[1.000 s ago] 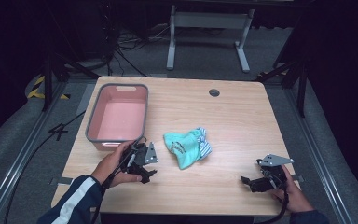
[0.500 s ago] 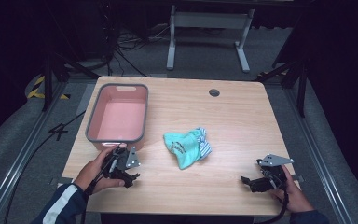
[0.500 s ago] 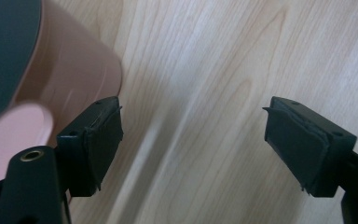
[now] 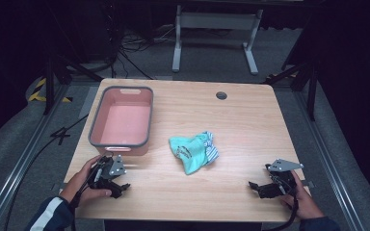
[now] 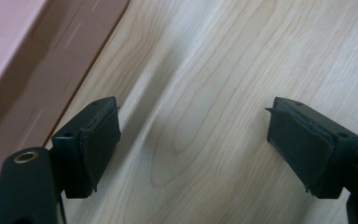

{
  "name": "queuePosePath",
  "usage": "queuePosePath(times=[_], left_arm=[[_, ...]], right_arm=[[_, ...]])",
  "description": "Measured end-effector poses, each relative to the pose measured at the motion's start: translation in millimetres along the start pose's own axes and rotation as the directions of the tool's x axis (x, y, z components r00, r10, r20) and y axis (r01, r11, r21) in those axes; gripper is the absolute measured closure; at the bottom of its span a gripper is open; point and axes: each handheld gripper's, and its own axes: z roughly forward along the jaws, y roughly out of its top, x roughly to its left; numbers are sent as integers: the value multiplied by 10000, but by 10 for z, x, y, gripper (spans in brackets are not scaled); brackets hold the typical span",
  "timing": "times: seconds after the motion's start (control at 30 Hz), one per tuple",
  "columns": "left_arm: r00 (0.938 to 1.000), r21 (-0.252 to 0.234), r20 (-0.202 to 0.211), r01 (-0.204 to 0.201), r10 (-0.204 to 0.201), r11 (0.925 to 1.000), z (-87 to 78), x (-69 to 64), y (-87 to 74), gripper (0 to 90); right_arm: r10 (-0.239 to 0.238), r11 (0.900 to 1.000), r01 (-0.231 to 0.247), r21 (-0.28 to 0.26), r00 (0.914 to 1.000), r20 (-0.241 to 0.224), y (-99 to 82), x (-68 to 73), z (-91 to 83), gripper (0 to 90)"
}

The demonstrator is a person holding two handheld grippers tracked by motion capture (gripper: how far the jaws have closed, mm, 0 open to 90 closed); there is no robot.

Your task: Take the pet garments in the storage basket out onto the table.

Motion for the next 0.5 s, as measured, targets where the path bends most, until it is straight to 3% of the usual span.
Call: queuePosePath(times=[0.13,0.17,0.2,0.23,0.27,0.3,0.37,0.5], left_arm=[[9972,-514,335,679,-662,9964,-4,35,-136,165],[9920,-782,637,1138,-1090,9904,-1,56,-214,155],[9898,-933,710,1298,-1234,9871,2,69,-248,150],[9826,-1227,877,1736,-1635,9771,13,99,-326,147],[9826,-1227,877,1736,-1635,9771,13,99,-326,136],[9731,-1460,1151,2154,-1996,9656,28,118,-386,136],[9725,-2319,1284,2199,-1943,9476,57,126,-509,124],[9732,-2325,1094,2227,-2020,9468,39,127,-535,122]], right_arm=[[1,10000,-1,-2,10000,2,0,0,0,5],[2,10000,-2,0,10000,0,0,0,0,5],[0,10000,0,-2,10000,-1,0,0,0,5],[2,10000,-2,0,10000,-1,0,0,0,5],[2,10000,-2,0,10000,-1,0,0,0,5],[1,10000,-1,0,10000,-1,0,0,0,5],[-21,10000,21,-2,10000,-26,-1,-3,-1,5],[-37,10000,37,-11,10000,-54,-2,-5,-2,5]])
